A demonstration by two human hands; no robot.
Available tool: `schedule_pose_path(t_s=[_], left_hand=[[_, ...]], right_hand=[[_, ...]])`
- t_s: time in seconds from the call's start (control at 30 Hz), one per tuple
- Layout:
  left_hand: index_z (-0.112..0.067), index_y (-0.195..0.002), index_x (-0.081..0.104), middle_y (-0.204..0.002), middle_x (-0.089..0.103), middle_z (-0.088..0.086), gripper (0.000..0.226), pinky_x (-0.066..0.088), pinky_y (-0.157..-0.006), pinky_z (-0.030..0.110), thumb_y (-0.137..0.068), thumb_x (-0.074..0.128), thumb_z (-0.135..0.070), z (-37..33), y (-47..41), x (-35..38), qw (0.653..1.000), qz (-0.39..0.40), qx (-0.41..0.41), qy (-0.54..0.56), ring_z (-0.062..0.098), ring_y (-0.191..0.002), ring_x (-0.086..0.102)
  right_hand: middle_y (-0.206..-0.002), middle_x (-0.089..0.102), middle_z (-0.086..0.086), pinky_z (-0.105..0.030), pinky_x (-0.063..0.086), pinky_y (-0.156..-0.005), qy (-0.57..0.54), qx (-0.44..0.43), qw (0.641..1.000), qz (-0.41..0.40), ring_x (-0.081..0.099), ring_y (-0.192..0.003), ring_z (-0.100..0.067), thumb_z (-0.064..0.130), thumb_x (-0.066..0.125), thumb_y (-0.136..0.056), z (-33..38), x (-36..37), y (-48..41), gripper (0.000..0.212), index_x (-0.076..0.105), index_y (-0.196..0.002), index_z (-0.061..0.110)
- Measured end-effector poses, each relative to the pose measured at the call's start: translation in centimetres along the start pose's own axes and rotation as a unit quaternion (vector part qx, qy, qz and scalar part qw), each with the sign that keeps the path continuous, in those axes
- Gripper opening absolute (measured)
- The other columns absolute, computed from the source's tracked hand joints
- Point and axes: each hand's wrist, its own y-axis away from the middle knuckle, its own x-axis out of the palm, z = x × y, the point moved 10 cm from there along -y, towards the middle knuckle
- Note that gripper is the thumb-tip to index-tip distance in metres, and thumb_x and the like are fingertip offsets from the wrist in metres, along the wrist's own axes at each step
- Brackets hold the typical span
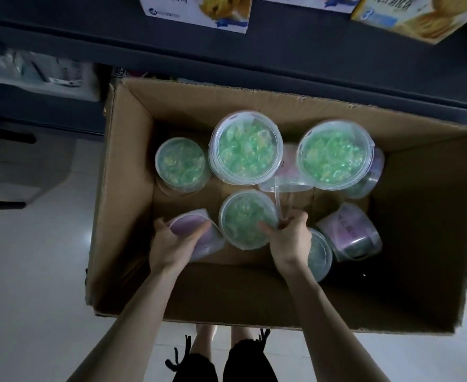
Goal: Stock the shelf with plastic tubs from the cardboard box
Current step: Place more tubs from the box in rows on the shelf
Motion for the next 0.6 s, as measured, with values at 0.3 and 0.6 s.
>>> schedule_pose_path(t_s=[0.3, 0.6], left_hand=[[-0.005, -0.137, 0.033, -0.13, 0.054, 0.015, 0.112, 0.041, -0.089, 0.033, -0.054, 0.071, -0.07, -1.3, 6.9, -4.8, 0.994, -0.032, 0.015, 0.103, 0.034, -0.115, 0.053], [-0.028, -0.119, 0.06, -0.11, 0.069, 0.002, 0.086, 0.056, -0.073, 0.039, -0.041, 0.089, -0.048, -10.3, 25.5, -5.0, 0.895, 0.193, 0.078, 0.394, 0.021, -0.098, 0.067]], right_hand=[[-0.062, 0.052, -0.009, -0.036, 0.04, -0.066, -0.263, 0.007, 0.965, 0.013, 0.047, -0.064, -0.02, 0.024, 0.073, -0.079, 0.8, -4.7, 5.1, 0.032, 0.061, -0.073, -0.005], [-0.08, 0.074, -0.001, -0.021, 0.053, -0.064, -0.414, -0.09, 0.906, 0.017, 0.07, -0.078, -0.009, 0.022, 0.066, -0.085, 5.7, -25.0, 15.5, 0.012, 0.076, -0.079, 0.025]])
